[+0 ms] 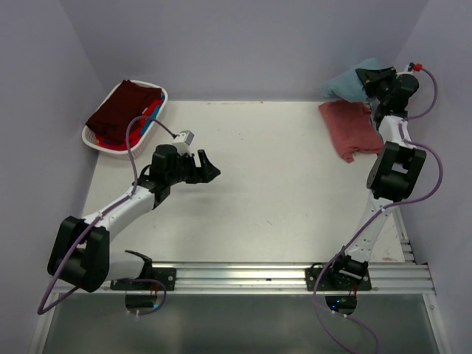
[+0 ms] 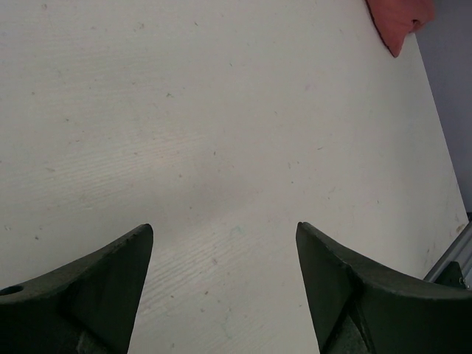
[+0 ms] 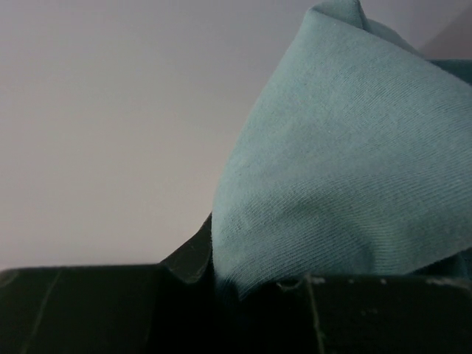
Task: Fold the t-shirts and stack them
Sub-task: Neatly place the folded tshirt to the corner
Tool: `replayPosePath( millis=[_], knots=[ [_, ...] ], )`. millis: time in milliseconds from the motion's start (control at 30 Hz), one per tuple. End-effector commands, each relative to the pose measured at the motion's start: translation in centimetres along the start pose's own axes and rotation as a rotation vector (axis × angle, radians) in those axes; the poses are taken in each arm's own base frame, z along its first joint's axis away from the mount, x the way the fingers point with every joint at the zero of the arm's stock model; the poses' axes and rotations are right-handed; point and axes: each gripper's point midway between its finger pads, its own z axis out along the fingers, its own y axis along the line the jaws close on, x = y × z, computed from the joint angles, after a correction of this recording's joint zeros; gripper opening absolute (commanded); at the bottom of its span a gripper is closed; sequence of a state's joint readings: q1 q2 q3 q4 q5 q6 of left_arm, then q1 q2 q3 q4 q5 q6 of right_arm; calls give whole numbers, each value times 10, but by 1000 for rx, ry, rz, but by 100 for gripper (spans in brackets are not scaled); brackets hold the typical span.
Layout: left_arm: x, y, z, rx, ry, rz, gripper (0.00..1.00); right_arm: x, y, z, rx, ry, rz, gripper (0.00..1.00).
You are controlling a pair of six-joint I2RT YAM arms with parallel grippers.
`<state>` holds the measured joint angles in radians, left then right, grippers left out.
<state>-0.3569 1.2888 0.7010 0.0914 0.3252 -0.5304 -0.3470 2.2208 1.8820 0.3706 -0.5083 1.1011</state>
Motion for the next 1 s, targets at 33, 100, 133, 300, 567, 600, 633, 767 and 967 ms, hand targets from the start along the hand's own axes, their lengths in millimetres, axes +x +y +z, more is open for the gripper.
replayPosePath(
  millis=[33, 100, 133, 300, 567, 600, 633, 767, 967],
  knots=[
    [10, 7, 6, 17, 11, 4, 81, -32, 43, -4, -122, -155, -75, 0],
    [15, 7, 9, 33, 21, -12, 79, -23, 30, -9, -83, -143, -63, 0],
    [19, 8, 9, 38, 27, -19, 79, -25, 41, -17, -93, -164, -94, 0],
    [22, 5, 12, 65, 35, -31, 77, 12, -8, -48, 28, -144, -92, 0],
    [25, 1, 13, 90, 50, -30, 75, 38, -56, -81, 235, -136, -40, 0],
    [25, 1, 14, 91, 51, -30, 75, 37, -55, -83, 240, -144, -16, 0],
    [24, 0, 14, 95, 50, -29, 74, 37, -52, -82, 226, -158, 48, 0],
    [25, 0, 14, 97, 60, -20, 73, 4, 27, -79, -228, -318, 87, 0],
    [19, -1, 10, 92, 46, 7, 72, -10, 41, -89, -458, -440, 73, 0]
  ],
)
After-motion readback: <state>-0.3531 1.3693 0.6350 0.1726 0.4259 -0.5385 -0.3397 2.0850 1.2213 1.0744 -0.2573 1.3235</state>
